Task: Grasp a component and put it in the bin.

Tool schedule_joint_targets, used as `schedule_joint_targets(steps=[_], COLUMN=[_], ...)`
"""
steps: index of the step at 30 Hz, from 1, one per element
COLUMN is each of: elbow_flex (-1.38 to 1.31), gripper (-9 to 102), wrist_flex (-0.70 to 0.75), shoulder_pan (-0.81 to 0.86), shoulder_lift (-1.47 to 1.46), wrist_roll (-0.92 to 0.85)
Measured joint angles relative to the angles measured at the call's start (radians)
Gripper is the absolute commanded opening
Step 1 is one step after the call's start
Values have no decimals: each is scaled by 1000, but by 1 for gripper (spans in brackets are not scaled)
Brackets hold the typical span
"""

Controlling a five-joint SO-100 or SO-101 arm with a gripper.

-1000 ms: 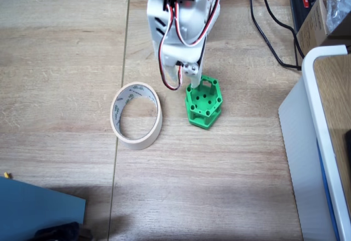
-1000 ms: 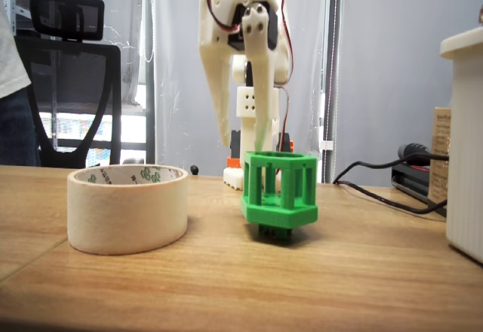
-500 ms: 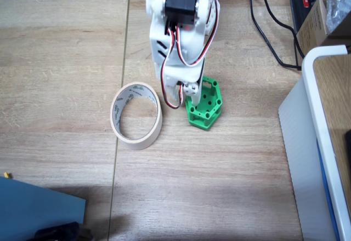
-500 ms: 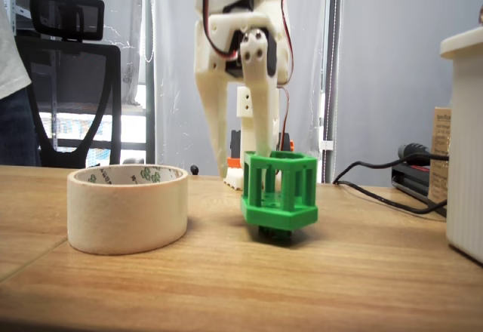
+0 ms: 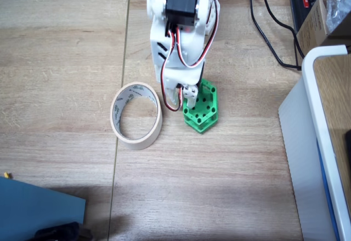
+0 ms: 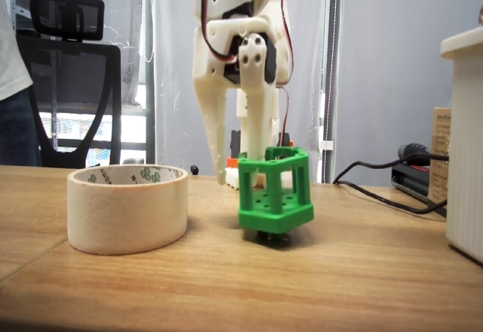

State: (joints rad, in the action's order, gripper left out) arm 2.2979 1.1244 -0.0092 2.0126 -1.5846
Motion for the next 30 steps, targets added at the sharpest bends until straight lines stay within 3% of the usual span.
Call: schedule_joint_targets(steps=[13, 30], elbow_flex=[0, 2], gripper=[1, 1], wrist_flex=[2, 3], shoulder_pan=[0, 0], shoulder_lift=[26, 480], wrist_roll=[0, 0])
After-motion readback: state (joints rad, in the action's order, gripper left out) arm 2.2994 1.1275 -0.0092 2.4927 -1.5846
